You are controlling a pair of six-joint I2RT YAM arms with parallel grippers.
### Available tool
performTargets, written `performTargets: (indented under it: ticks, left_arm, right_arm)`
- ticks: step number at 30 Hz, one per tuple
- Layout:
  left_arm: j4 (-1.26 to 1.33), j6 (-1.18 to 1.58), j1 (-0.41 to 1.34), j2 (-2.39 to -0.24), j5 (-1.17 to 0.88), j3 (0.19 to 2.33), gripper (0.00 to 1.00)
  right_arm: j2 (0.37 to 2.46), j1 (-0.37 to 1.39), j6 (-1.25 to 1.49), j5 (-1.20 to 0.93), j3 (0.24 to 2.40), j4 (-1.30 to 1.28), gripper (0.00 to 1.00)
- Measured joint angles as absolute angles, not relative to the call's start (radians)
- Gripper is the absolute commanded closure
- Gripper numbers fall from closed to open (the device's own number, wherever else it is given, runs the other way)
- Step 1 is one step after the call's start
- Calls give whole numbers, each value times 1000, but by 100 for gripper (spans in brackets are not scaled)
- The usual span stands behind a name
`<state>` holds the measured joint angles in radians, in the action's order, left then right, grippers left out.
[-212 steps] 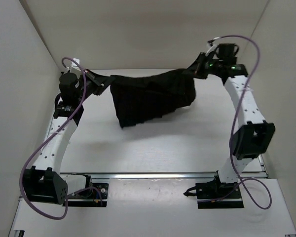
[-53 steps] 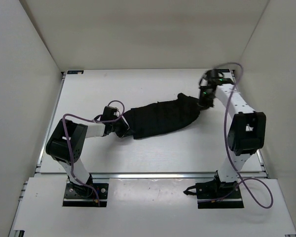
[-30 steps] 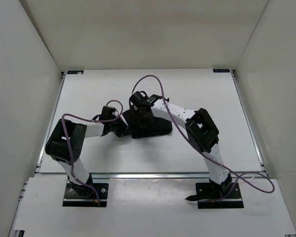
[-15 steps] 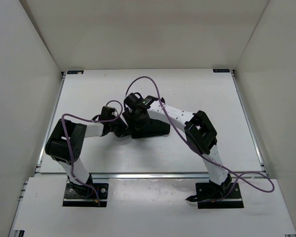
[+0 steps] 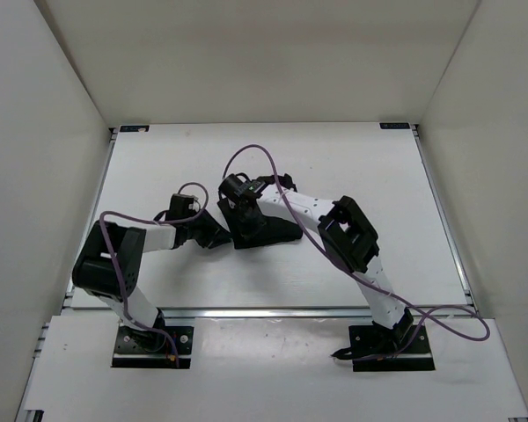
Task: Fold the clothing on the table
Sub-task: Fold the skirt
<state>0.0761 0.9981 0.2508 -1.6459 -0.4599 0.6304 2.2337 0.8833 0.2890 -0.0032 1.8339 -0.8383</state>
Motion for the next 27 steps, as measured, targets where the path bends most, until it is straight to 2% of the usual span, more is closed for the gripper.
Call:
performTargets:
  ticks: [2,5,11,21,27]
  left_arm:
    - [65,1003,224,-1610,-461,614,64]
    - [71,1015,181,-1550,-468,610,53]
    - [123,1053,81,-1403,-516,546,54]
    - [123,1070,15,-1328,-575,530,54]
    - [99,1070,-40,-1238,-580,517,54]
  right_arm:
    - [2234,883,294,9,1834,-839,100]
    - [2234,884,318,38,1829,-842,100]
    - [2214,890,388,116,1785,-840,100]
    - [2151,783,544,234,1674,-923,100]
    - [2156,778,578,284,1683,-974,100]
